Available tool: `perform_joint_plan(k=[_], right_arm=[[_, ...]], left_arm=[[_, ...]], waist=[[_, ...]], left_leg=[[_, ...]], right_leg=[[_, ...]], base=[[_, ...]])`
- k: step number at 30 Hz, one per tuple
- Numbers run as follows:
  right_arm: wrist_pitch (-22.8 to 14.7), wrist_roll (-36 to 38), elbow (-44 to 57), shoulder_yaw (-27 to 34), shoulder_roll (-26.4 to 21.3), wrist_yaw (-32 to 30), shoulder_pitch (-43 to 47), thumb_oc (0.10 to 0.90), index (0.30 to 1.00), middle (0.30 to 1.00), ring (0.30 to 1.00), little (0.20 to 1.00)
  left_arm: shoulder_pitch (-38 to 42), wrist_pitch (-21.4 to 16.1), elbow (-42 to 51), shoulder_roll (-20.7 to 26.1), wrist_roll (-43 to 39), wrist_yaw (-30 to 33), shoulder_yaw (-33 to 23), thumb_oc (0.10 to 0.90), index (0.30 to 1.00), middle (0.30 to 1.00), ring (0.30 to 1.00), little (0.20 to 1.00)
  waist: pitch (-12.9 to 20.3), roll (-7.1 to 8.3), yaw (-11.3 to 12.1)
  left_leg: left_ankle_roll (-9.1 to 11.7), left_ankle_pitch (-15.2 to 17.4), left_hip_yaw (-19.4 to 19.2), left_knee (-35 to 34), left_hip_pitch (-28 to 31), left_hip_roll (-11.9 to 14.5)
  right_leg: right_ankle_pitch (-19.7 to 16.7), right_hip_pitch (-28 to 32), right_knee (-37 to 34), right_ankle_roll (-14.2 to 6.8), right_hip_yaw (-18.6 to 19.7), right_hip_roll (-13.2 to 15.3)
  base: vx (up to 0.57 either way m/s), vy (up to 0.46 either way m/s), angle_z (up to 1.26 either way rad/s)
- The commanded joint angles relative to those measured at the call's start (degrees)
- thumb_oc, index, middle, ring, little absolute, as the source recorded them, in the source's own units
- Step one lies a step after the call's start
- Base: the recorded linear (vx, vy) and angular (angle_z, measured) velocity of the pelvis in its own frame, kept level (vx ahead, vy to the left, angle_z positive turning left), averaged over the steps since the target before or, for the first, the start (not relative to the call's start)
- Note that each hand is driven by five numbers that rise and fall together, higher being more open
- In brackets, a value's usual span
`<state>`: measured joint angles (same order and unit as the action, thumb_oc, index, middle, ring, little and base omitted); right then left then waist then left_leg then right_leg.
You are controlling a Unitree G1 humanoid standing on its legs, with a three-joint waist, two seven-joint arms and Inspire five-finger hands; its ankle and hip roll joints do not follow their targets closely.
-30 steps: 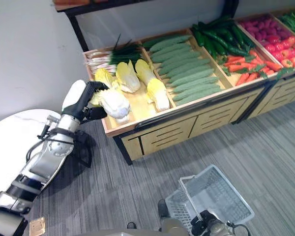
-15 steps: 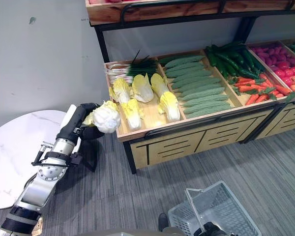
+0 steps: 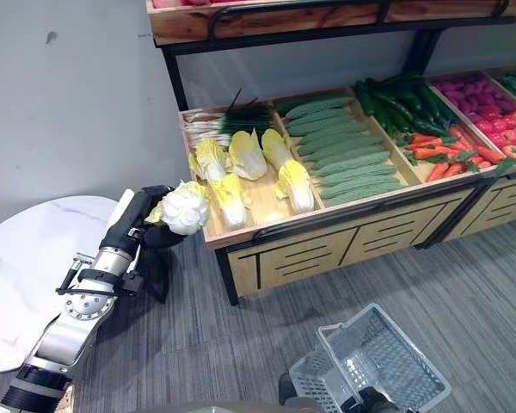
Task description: Get the vegetables into the basket
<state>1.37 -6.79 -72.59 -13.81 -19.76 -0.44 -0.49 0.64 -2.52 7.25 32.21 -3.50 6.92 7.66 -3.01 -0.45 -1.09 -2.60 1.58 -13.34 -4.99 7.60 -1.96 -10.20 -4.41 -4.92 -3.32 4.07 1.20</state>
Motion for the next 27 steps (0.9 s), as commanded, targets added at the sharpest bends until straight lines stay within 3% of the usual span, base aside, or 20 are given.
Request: perform_joint_plan(k=[1,7,9,10,12,13,14,15,16,18,19,22,27], right_arm=[[-1.1,1.1,-1.1,-0.2,-0.2,-0.6,2.3,0.4,0.3,0.3,0.3,0.3],[-1.4,1.8,-0.1,0.1,0.3,-1.1,2.2,0.4,0.3,0.3,0.3,0.3],[-1.5,2.1,0.3,0.0,0.5,-1.3,2.4,0.4,0.3,0.3,0.3,0.3],[-1.6,2.4,0.5,0.0,0.6,-1.5,2.5,0.4,0.3,0.3,0.3,0.3],[-1.9,2.5,1.1,-0.3,1.0,-1.7,2.4,0.4,0.3,0.3,0.3,0.3],[-1.9,2.5,1.1,-0.3,1.0,-1.7,2.4,0.4,0.3,0.3,0.3,0.3],[-1.8,2.4,1.1,-0.5,1.2,-1.8,2.4,0.4,0.3,0.3,0.3,0.3],[-1.8,2.2,1.1,-0.5,1.4,-1.9,2.3,0.4,0.3,0.3,0.3,0.3],[-1.8,2.1,1.2,-0.5,1.4,-1.9,2.3,0.4,0.3,0.3,0.3,0.3],[-1.7,1.6,1.2,-0.6,1.5,-1.8,2.5,0.4,0.3,0.3,0.3,0.3],[-1.8,1.1,1.4,-1.0,1.4,-1.6,2.8,0.4,0.3,0.3,0.3,0.3],[-1.9,1.1,1.9,-0.3,0.8,-1.5,1.9,0.4,0.3,0.3,0.3,0.3],[-1.8,2.0,2.0,0.9,0.0,-1.5,0.4,0.4,0.3,0.3,0.3,0.3]], left_arm=[[11.2,-4.7,5.7,2.3,-2.1,1.8,-1.4,0.4,0.3,0.3,0.3,0.3],[13.4,-5.1,4.5,2.2,-2.7,2.5,0.4,0.4,0.3,0.3,0.3,0.3],[14.0,-5.2,4.3,2.1,-2.9,2.6,1.1,0.4,0.3,0.3,0.3,0.3],[14.2,-5.2,4.2,2.1,-3.1,2.8,1.3,0.4,0.3,0.3,0.3,0.3],[14.8,-5.1,4.3,2.2,-3.2,3.2,1.5,0.4,0.3,0.3,0.3,0.3],[14.8,-5.1,4.3,2.2,-3.2,3.2,1.5,0.4,0.3,0.3,0.3,0.3],[14.8,-4.9,4.3,2.3,-3.0,3.3,1.3,0.4,0.3,0.3,0.3,0.3],[14.3,-4.7,4.8,2.6,-2.9,3.3,0.5,0.4,0.3,0.3,0.3,0.3],[14.2,-4.7,4.9,2.7,-2.9,3.3,0.4,0.4,0.3,0.3,0.3,0.3],[13.2,-4.5,5.5,3.3,-2.4,3.4,-1.3,0.4,0.3,0.3,0.3,0.3],[11.8,-4.5,6.1,3.5,-1.7,2.9,-2.5,0.4,0.3,0.3,0.3,0.3],[10.4,-4.5,6.7,2.3,-1.6,2.0,-3.0,0.4,0.3,0.3,0.3,0.3],[10.8,-4.2,6.5,1.4,-2.4,1.7,-2.0,0.4,0.3,0.3,0.3,0.3]], waist=[[-1.1,1.41,-1.5],[-2.9,1.08,-2.2],[-3.9,0.64,-2.5],[-4.3,0.27,-2.4],[-4.9,-1.03,-2.5],[-5.0,-0.99,-2.4],[-4.8,-1.44,-2.4],[-4.2,-1.69,-1.7],[-4.2,-1.66,-1.8],[-3.1,-1.26,-0.7],[-2.2,-0.65,-0.8],[-1.5,-0.58,-1.0],[-1.5,-1.57,-2.5]], left_leg=[[-4.1,9.5,0.6,9.4,-5.7,-1.7],[-4.9,9.7,-3.3,8.8,-6.4,-2.0],[-4.8,9.3,-4.7,8.0,-6.2,-1.7],[-4.8,9.3,-5.6,7.8,-6.0,-1.3],[-4.5,8.6,-7.3,6.1,-4.8,-0.3],[-4.5,8.5,-7.3,6.0,-4.7,-0.4],[-4.2,8.1,-7.9,5.0,-4.3,-0.1],[-3.4,8.0,-8.1,4.1,-3.7,0.3],[-3.5,8.0,-8.2,4.1,-3.7,0.3],[-2.7,8.3,-9.5,4.3,-3.7,0.3],[-2.2,8.5,-10.8,4.9,-3.9,0.0],[-1.8,9.0,-11.5,5.5,-3.5,0.2],[-0.8,8.8,-11.6,5.3,-2.3,0.9]], right_leg=[[2.5,0.4,3.5,-7.2,3.5,3.0],[-1.6,-3.3,4.9,-8.7,5.9,2.8],[-2.1,-5.1,6.3,-8.8,4.3,2.6],[-1.3,-5.8,7.4,-8.5,1.9,2.9],[3.0,-5.5,10.2,-6.5,-7.1,5.1],[3.0,-5.5,10.3,-6.4,-7.1,5.1],[4.5,-4.8,10.7,-5.8,-10.2,5.9],[6.4,-3.0,10.9,-5.9,-15.7,7.5],[6.5,-2.9,10.8,-5.8,-15.9,7.5],[6.4,-0.4,9.2,-6.5,-21.9,8.9],[4.3,1.2,5.2,-7.3,-22.4,8.6],[3.2,1.7,3.6,-7.4,-20.8,8.1],[6.0,2.8,3.2,-6.4,-19.4,6.9]], base=[[-0.07,0.15,-0.53],[-0.05,0.095,-0.39],[-0.05,0.065,-0.35],[-0.01,0.046,-0.29],[0.01,0.045,-0.33],[0.03,0.0,-0.35],[0.08,-0.033,-0.39],[0.08,-0.033,-0.41],[0.1,-0.068,-0.63],[0.1,-0.119,-0.45],[0.09,-0.124,-0.1],[0.11,-0.158,-0.32],[0.1,-0.158,-0.28]])
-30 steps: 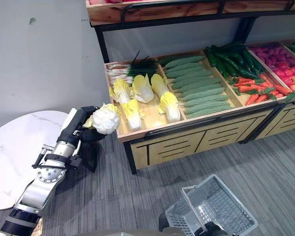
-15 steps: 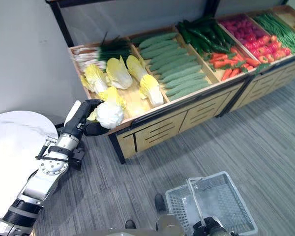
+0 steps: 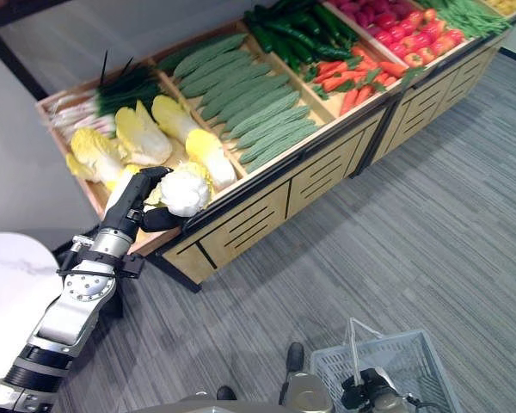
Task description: Get the vegetables into the basket
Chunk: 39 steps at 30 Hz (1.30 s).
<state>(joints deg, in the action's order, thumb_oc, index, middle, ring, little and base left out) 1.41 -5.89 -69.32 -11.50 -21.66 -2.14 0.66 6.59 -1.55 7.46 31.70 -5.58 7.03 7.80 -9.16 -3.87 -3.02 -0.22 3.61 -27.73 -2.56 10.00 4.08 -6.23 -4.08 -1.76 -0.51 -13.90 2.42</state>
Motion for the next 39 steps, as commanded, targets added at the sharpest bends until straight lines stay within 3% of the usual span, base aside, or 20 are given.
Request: perform_joint_plan(k=[1,6,9,11,13,20,21,22,23,26,28,31,32,35,36,39], right_arm=[[-1.9,1.1,-1.2,-1.4,1.9,0.2,-0.8,0.4,0.3,0.3,0.3,0.3],[-1.8,2.0,-1.2,0.7,0.0,-0.5,-1.9,0.4,0.3,0.3,0.3,0.3],[-1.8,2.1,-1.3,1.1,-0.5,-0.6,-2.1,0.4,0.3,0.3,0.3,0.3],[-1.7,2.8,-1.8,2.3,-1.8,-0.9,-2.6,0.4,0.3,0.3,0.3,0.3],[-1.7,3.4,-1.8,2.6,-2.4,-1.1,-2.7,0.4,0.3,0.3,0.3,0.3],[-2.0,4.4,-2.8,3.6,-3.4,-1.1,-3.4,0.4,0.3,0.3,0.3,0.3],[-2.1,4.7,-3.0,3.8,-3.5,-1.1,-3.6,0.4,0.3,0.3,0.3,0.3],[-2.2,5.4,-3.2,4.2,-4.1,-1.1,-3.5,0.4,0.3,0.3,0.3,0.3],[-2.3,5.4,-3.2,4.2,-4.1,-1.1,-3.4,0.4,0.3,0.3,0.3,0.3],[-2.7,5.7,-2.9,3.4,-4.2,-1.2,-2.6,0.4,0.3,0.3,0.3,0.3],[-2.7,5.9,-2.8,2.4,-3.8,-1.1,-2.0,0.4,0.3,0.3,0.3,0.3],[-2.8,6.1,-2.7,2.1,-3.6,-1.2,-2.2,0.4,0.3,0.3,0.3,0.3],[-3.0,6.1,-2.7,1.9,-3.9,-1.4,-2.0,0.4,0.3,0.3,0.3,0.3],[-3.1,5.4,-3.6,0.3,-3.7,-1.3,-0.6,0.4,0.3,0.3,0.3,0.3],[-3.1,5.3,-4.1,0.0,-3.7,-1.2,-0.4,0.4,0.3,0.3,0.3,0.3],[-2.8,5.1,-4.9,-0.3,-3.0,-0.8,-0.4,0.4,0.3,0.3,0.3,0.3]], left_arm=[[4.9,-5.2,6.2,1.9,-0.3,1.6,-2.1,0.4,0.3,0.3,0.3,0.3],[6.3,-5.2,5.9,1.1,-1.5,2.0,-0.7,0.4,0.3,0.3,0.3,0.3],[6.8,-5.2,5.6,0.8,-1.8,2.0,-0.2,0.4,0.3,0.3,0.3,0.3],[7.9,-5.3,5.2,0.0,-2.3,1.9,1.1,0.4,0.3,0.3,0.3,0.3],[8.4,-5.4,5.1,-0.3,-2.9,1.7,1.6,0.4,0.3,0.3,0.3,0.3],[8.3,-5.4,4.7,-0.7,-3.0,1.7,1.3,0.4,0.3,0.3,0.3,0.3],[8.2,-5.3,4.6,-0.8,-3.0,1.7,1.3,0.4,0.3,0.3,0.3,0.3],[8.2,-5.4,4.5,-0.9,-3.0,1.5,0.9,0.4,0.3,0.3,0.3,0.3],[8.2,-5.4,4.5,-0.8,-3.0,1.5,0.9,0.4,0.3,0.3,0.3,0.3],[8.1,-5.5,4.5,-1.0,-2.8,1.9,0.8,0.4,0.3,0.3,0.3,0.3],[7.2,-5.2,4.8,-1.1,-2.1,2.4,-0.2,0.4,0.3,0.3,0.3,0.3],[6.4,-5.4,5.1,-0.9,-1.8,2.5,-0.4,0.4,0.3,0.3,0.3,0.3],[5.4,-5.9,6.1,-0.7,-1.7,3.3,-1.3,0.4,0.3,0.3,0.3,0.3],[3.7,-6.3,6.2,0.0,-1.3,4.1,-3.1,0.4,0.3,0.3,0.3,0.3],[3.1,-6.2,6.3,0.4,-1.1,4.2,-3.3,0.4,0.3,0.3,0.3,0.3],[1.6,-6.3,7.2,1.1,-1.6,3.3,-3.7,0.4,0.3,0.3,0.3,0.3]], waist=[[4.6,1.82,-0.6],[3.6,-0.58,-2.9],[3.4,-1.2,-3.2],[2.8,-3.05,-4.8],[2.3,-3.63,-5.4],[1.4,-3.95,-6.0],[1.2,-3.86,-5.9],[0.6,-2.99,-5.4],[0.5,-2.79,-5.4],[-0.5,-1.12,-4.0],[-0.8,0.55,-3.2],[-0.8,1.36,-3.3],[-1.7,1.75,-2.6],[-2.0,2.15,-0.7],[-1.9,2.3,-0.2],[-1.7,2.99,0.1]], left_leg=[[-3.1,6.8,2.7,2.8,-4.6,-5.1],[-1.4,4.4,2.5,0.8,-4.5,-4.2],[-1.1,3.8,2.4,0.1,-4.6,-4.1],[0.1,1.7,2.4,-1.7,-4.6,-3.5],[0.7,1.2,2.4,-1.6,-4.7,-3.0],[3.4,-2.6,3.2,0.2,-5.1,-1.0],[3.9,-3.6,3.3,1.2,-5.2,-0.6],[5.3,-6.8,5.6,6.7,-6.9,0.5],[5.0,-6.9,4.7,7.2,-7.3,0.7],[4.7,-8.2,11.2,14.2,-10.8,0.3],[2.8,-4.6,17.3,11.0,-13.3,-2.1],[2.5,-4.2,18.3,6.5,-14.0,-2.3],[2.9,-6.0,24.9,2.3,-16.9,-3.8],[2.8,-6.4,34.7,0.7,-17.5,-5.8],[2.5,-6.4,36.1,0.6,-17.8,-6.1],[0.7,-4.3,33.8,1.7,-17.1,-6.0]], right_leg=[[2.1,2.5,0.1,-9.1,-1.5,5.7],[5.0,1.2,1.5,-7.7,-0.1,4.6],[5.5,0.5,2.0,-7.5,0.2,4.4],[7.7,-1.8,4.6,-6.5,1.4,3.5],[9.3,-2.5,6.1,-5.6,1.9,3.0],[12.8,-3.5,9.2,-3.0,2.8,1.2],[13.1,-3.3,9.3,-2.4,2.9,0.8],[13.9,-1.9,8.8,-0.9,3.8,-0.1],[13.7,-1.9,8.4,-0.3,3.4,-0.2],[13.3,-0.9,7.5,0.7,5.6,-1.1],[12.5,-0.7,6.6,0.3,8.0,-1.5],[11.7,-0.6,5.7,0.1,8.7,-1.4],[11.0,-0.8,5.0,0.1,9.6,-1.5],[10.2,-1.7,5.4,-0.1,15.2,-3.4],[10.3,-1.9,5.8,-0.2,16.2,-3.8],[10.4,-1.6,6.3,-0.9,18.4,-3.6]], base=[[0.1,-0.156,-0.13],[0.1,-0.191,-0.01],[0.07,-0.148,-0.02],[0.14,-0.314,0.0],[0.1,-0.262,0.01],[0.11,-0.298,-0.07],[0.21,-0.531,-0.07],[0.14,-0.453,-0.13],[0.13,-0.449,-0.24],[0.04,-0.191,-0.36],[0.0,-0.087,-0.64],[-0.03,0.024,-0.64],[-0.07,0.169,-0.29],[0.0,0.238,-0.72],[0.06,0.239,-1.27],[0.09,0.329,-1.35]])
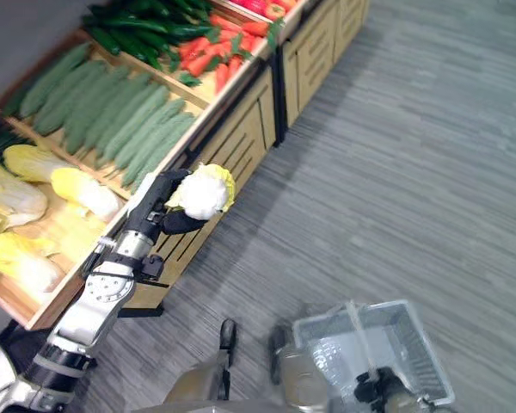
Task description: Get the vegetables into the basket
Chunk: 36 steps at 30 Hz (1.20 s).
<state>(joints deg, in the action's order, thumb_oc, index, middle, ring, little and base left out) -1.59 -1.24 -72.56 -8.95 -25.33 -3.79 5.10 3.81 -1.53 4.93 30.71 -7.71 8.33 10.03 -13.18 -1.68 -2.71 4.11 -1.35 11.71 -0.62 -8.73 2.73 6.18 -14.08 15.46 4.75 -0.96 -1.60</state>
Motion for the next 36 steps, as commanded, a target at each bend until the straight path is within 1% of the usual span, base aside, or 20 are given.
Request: perform_joint_plan(k=[1,6,7,10,15,16,18,19,20,21,22,23,25,26,27,28,29,30,33,36], right_arm=[[0.3,0.5,-1.8,-2.9,0.9,0.7,-4.4,0.4,0.3,0.3,0.3,0.3],[0.9,0.8,-1.6,-3.2,2.3,0.2,-3.3,0.4,0.3,0.3,0.3,0.3],[0.9,0.8,-1.5,-3.2,2.3,0.2,-3.3,0.4,0.3,0.3,0.3,0.3],[0.9,1.7,-0.3,-3.9,3.6,0.1,-2.1,0.4,0.3,0.3,0.3,0.3],[1.0,1.6,0.2,-4.2,4.3,0.1,-1.8,0.4,0.3,0.3,0.3,0.3],[0.9,1.6,0.2,-4.2,4.4,0.2,-1.7,0.4,0.3,0.3,0.3,0.3],[0.7,1.9,0.7,-3.9,4.5,0.1,-1.3,0.4,0.3,0.3,0.3,0.3],[0.7,1.9,0.7,-3.9,4.5,0.1,-1.3,0.4,0.3,0.3,0.3,0.3],[0.5,1.9,0.9,-3.7,4.4,0.3,-1.3,0.4,0.3,0.3,0.3,0.3],[0.5,1.9,1.0,-3.8,4.4,0.3,-1.3,0.4,0.3,0.3,0.3,0.3],[0.4,1.9,1.2,-3.7,4.5,0.2,-1.1,0.4,0.3,0.3,0.3,0.3],[0.3,1.6,1.6,-3.9,4.6,0.2,-1.0,0.4,0.3,0.3,0.3,0.3],[0.2,1.2,2.0,-4.1,4.5,0.4,-1.0,0.4,0.3,0.3,0.3,0.3],[0.2,1.1,2.0,-4.1,4.5,0.4,-1.0,0.4,0.3,0.3,0.3,0.3],[0.3,0.6,2.6,-4.2,4.4,0.4,-0.6,0.4,0.3,0.3,0.3,0.3],[0.4,0.4,2.7,-4.2,4.3,0.4,-0.5,0.4,0.3,0.3,0.3,0.3],[0.6,-0.2,3.3,-4.3,4.2,0.5,-0.3,0.4,0.3,0.3,0.3,0.3],[0.6,-0.2,3.3,-4.4,4.2,0.5,-0.3,0.4,0.3,0.3,0.3,0.3],[0.8,-1.5,4.2,-4.6,4.0,0.8,0.3,0.4,0.3,0.3,0.3,0.3],[0.8,-2.6,5.1,-4.9,3.7,1.2,0.3,0.4,0.3,0.3,0.3,0.3]], left_arm=[[4.5,-6.5,9.8,2.6,0.5,2.0,-5.7,0.4,0.3,0.3,0.3,0.3],[5.3,-6.2,9.8,4.7,1.3,2.0,-5.5,0.4,0.3,0.3,0.3,0.3],[5.3,-6.2,9.8,4.8,1.3,2.0,-5.5,0.4,0.3,0.3,0.3,0.3],[6.6,-5.7,9.2,5.4,2.0,2.7,-5.3,0.4,0.3,0.3,0.3,0.3],[6.1,-5.4,8.8,5.3,2.3,2.8,-5.5,0.4,0.3,0.3,0.3,0.3],[5.8,-5.3,8.8,5.4,2.3,2.7,-5.7,0.4,0.3,0.3,0.3,0.3],[4.4,-5.2,8.7,5.9,2.0,2.3,-6.8,0.4,0.3,0.3,0.3,0.3],[4.4,-5.2,8.7,5.9,2.0,2.3,-6.8,0.4,0.3,0.3,0.3,0.3],[3.4,-5.3,8.5,6.0,1.8,2.1,-7.3,0.4,0.3,0.3,0.3,0.3],[3.3,-5.3,8.5,6.0,1.8,2.1,-7.4,0.4,0.3,0.3,0.3,0.3],[2.8,-5.3,8.4,6.1,1.7,2.1,-7.6,0.4,0.3,0.3,0.3,0.3],[2.3,-5.3,8.2,6.3,1.6,2.4,-8.2,0.4,0.3,0.3,0.3,0.3],[1.8,-5.3,8.0,6.5,1.2,2.5,-8.5,0.4,0.3,0.3,0.3,0.3],[1.7,-5.3,8.0,6.4,1.2,2.5,-8.5,0.4,0.3,0.3,0.3,0.3],[1.1,-5.2,8.0,6.4,1.0,2.8,-9.0,0.4,0.3,0.3,0.3,0.3],[0.8,-5.1,8.1,6.4,0.9,2.8,-9.4,0.4,0.3,0.3,0.3,0.3],[-0.5,-4.7,8.3,6.4,1.1,2.7,-10.4,0.4,0.3,0.3,0.3,0.3],[-0.6,-4.7,8.3,6.4,1.1,2.7,-10.4,0.4,0.3,0.3,0.3,0.3],[-3.1,-4.1,7.9,5.7,1.5,2.0,-11.7,0.4,0.3,0.3,0.3,0.3],[-5.3,-3.5,6.1,5.4,2.3,0.7,-12.0,0.4,0.3,0.3,0.3,0.3]], waist=[[2.1,1.17,0.1],[2.6,1.68,0.8],[2.6,1.73,1.0],[2.8,2.0,1.5],[2.8,2.29,2.0],[2.7,2.44,2.1],[2.1,3.11,2.4],[2.0,3.1,2.4],[1.7,3.1,2.4],[1.6,3.07,2.5],[1.4,2.97,2.8],[1.0,2.59,3.5],[1.1,2.05,3.8],[1.1,2.02,3.7],[1.6,1.41,4.2],[1.9,1.3,4.2],[2.6,1.66,4.9],[2.6,1.66,4.9],[4.1,2.95,6.4],[4.6,3.36,6.5]], left_leg=[[-4.5,1.4,-6.0,0.4,1.4,-5.1],[-7.3,2.9,-9.8,-0.4,2.4,-6.2],[-7.3,2.9,-10.0,-0.5,2.4,-6.2],[-8.8,3.1,-12.0,-2.4,3.5,-7.2],[-9.7,4.5,-13.3,-1.7,4.0,-7.9],[-9.9,4.9,-13.6,-1.4,4.0,-8.0],[-10.4,6.3,-15.8,0.9,3.5,-7.9],[-10.4,6.6,-15.8,1.0,3.7,-7.9],[-10.6,7.1,-16.9,1.7,3.8,-7.6],[-10.6,7.1,-17.1,1.8,3.8,-7.6],[-10.7,7.3,-17.9,2.0,3.8,-7.2],[-10.7,7.7,-18.9,2.2,4.2,-6.5],[-10.6,7.5,-19.7,1.8,4.5,-5.9],[-10.6,7.5,-19.6,1.7,4.7,-5.9],[-10.5,7.3,-20.3,0.9,4.9,-5.5],[-10.4,7.3,-20.1,0.3,5.1,-5.6],[-10.3,7.3,-21.1,-0.2,5.4,-5.6],[-10.3,7.3,-21.1,-0.2,5.4,-5.6],[-9.8,7.8,-22.6,-0.2,5.1,-6.1],[-9.4,7.4,-23.4,0.5,4.7,-5.8]], right_leg=[[-1.9,8.0,-10.3,-6.5,6.3,0.6],[-2.2,6.3,-8.3,-9.1,8.9,1.8],[-2.2,6.2,-8.3,-9.1,9.0,1.8],[-3.7,4.0,-6.4,-10.9,11.0,2.2],[-4.6,4.0,-6.5,-11.9,11.1,3.0],[-5.2,3.9,-6.7,-12.2,11.1,3.1],[-9.1,3.2,-7.2,-13.5,11.6,3.1],[-9.0,3.5,-7.3,-13.5,11.5,3.1],[-11.2,3.3,-7.4,-14.3,11.3,3.3],[-11.4,3.4,-7.6,-14.3,11.4,3.2],[-12.4,3.1,-7.5,-14.4,10.2,3.6],[-12.2,3.3,-7.5,-13.8,6.8,4.7],[-11.8,3.8,-7.2,-13.2,3.2,6.1],[-11.7,3.9,-7.2,-13.1,3.1,6.1],[-10.5,5.1,-6.9,-12.1,-1.5,7.9],[-10.4,5.7,-7.4,-12.0,-2.5,8.3],[-10.0,6.8,-8.2,-12.3,-5.8,9.5],[-10.0,6.8,-8.2,-12.3,-5.9,9.5],[-10.4,9.5,-13.4,-13.4,-9.9,10.8],[-10.9,9.5,-14.9,-13.5,-9.1,10.5]], base=[[0.04,0.364,-0.18],[0.04,0.345,-0.34],[0.01,0.336,-0.46],[0.0,0.349,-0.45],[0.01,0.204,-0.18],[0.0,0.173,-0.23],[-0.01,0.143,-0.27],[0.01,0.126,-0.37],[0.01,0.059,-0.4],[-0.01,0.076,-0.5],[-0.01,0.05,-0.52],[-0.01,0.051,-0.49],[0.0,0.024,-0.63],[-0.01,0.017,-0.55],[-0.01,-0.005,-0.39],[-0.03,-0.052,-0.33],[-0.02,-0.062,-0.37],[-0.02,-0.107,-0.35],[-0.02,-0.126,-0.26],[-0.03,-0.214,-0.25]])
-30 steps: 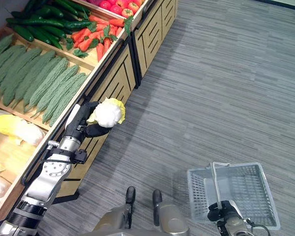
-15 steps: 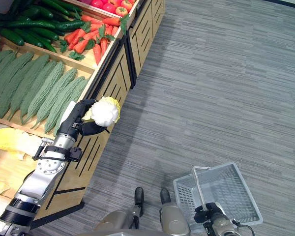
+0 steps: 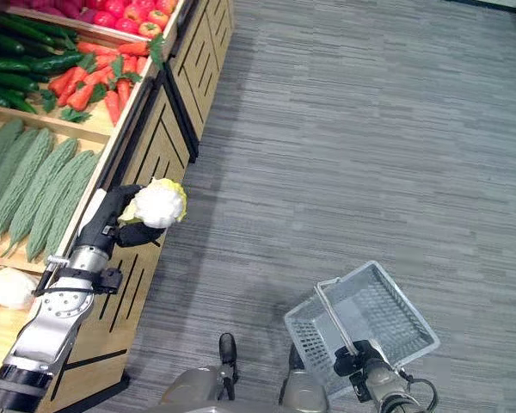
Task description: Get the vegetables into the basket
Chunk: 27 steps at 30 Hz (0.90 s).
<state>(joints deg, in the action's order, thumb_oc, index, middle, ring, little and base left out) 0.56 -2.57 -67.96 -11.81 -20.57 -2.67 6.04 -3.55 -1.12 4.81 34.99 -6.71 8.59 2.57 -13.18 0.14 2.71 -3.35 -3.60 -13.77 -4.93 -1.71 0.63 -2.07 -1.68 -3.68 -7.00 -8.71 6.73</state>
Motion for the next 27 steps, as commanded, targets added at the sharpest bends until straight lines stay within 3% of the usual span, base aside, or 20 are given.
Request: perform_joint_plan(k=[1,7,15,17,27], right_arm=[[-1.2,-1.5,1.4,-1.9,-1.3,0.3,-0.9,0.4,0.3,0.3,0.3,0.3],[-0.4,-2.5,4.4,-2.9,-3.6,0.5,1.7,0.4,0.3,0.3,0.3,0.3],[0.7,-2.9,5.3,-5.7,-5.9,0.0,9.3,0.4,0.3,0.3,0.3,0.3],[1.0,-4.0,6.4,-7.2,-7.2,-0.4,12.1,0.4,0.3,0.3,0.3,0.3],[2.1,-3.8,16.7,-8.3,-7.1,-1.1,12.9,0.4,0.3,0.3,0.3,0.3]], left_arm=[[1.0,-3.3,4.3,0.5,1.2,-0.9,-3.6,0.4,0.3,0.3,0.3,0.3],[1.1,-1.1,-2.4,1.5,1.1,-6.3,2.3,0.4,0.3,0.3,0.3,0.3],[6.1,-0.1,-5.8,0.7,0.5,-10.4,11.2,0.4,0.3,0.3,0.3,0.3],[8.8,0.9,-9.8,-0.1,4.8,-11.2,14.6,0.4,0.3,0.3,0.3,0.3],[13.8,3.1,-22.1,-3.4,17.0,-7.7,18.8,0.4,0.3,0.3,0.3,0.3]], waist=[[4.8,1.54,0.4],[5.6,0.62,-0.7],[7.5,-0.76,-0.6],[8.0,-1.25,-0.4],[8.8,-2.75,-0.8]], left_leg=[[-1.4,9.3,2.6,4.8,-1.9,-3.2],[-0.2,8.3,4.0,3.3,0.4,-2.1],[1.1,6.4,5.2,0.5,2.5,-1.6],[1.4,6.1,5.6,0.2,3.1,-1.5],[2.3,5.6,5.6,-0.1,3.3,-0.8]], right_leg=[[-0.7,-2.5,4.4,-0.9,-0.9,1.6],[2.7,-0.6,4.5,0.5,-0.9,0.4],[2.9,2.3,1.3,1.2,-1.7,-0.5],[3.0,3.2,0.5,1.6,-1.9,-0.8],[3.1,3.9,-1.3,2.1,-1.8,-1.6]], base=[[0.01,-0.143,-0.14],[0.01,-0.191,0.08],[0.02,-0.133,0.11],[0.03,-0.15,0.1],[0.01,-0.089,0.03]])
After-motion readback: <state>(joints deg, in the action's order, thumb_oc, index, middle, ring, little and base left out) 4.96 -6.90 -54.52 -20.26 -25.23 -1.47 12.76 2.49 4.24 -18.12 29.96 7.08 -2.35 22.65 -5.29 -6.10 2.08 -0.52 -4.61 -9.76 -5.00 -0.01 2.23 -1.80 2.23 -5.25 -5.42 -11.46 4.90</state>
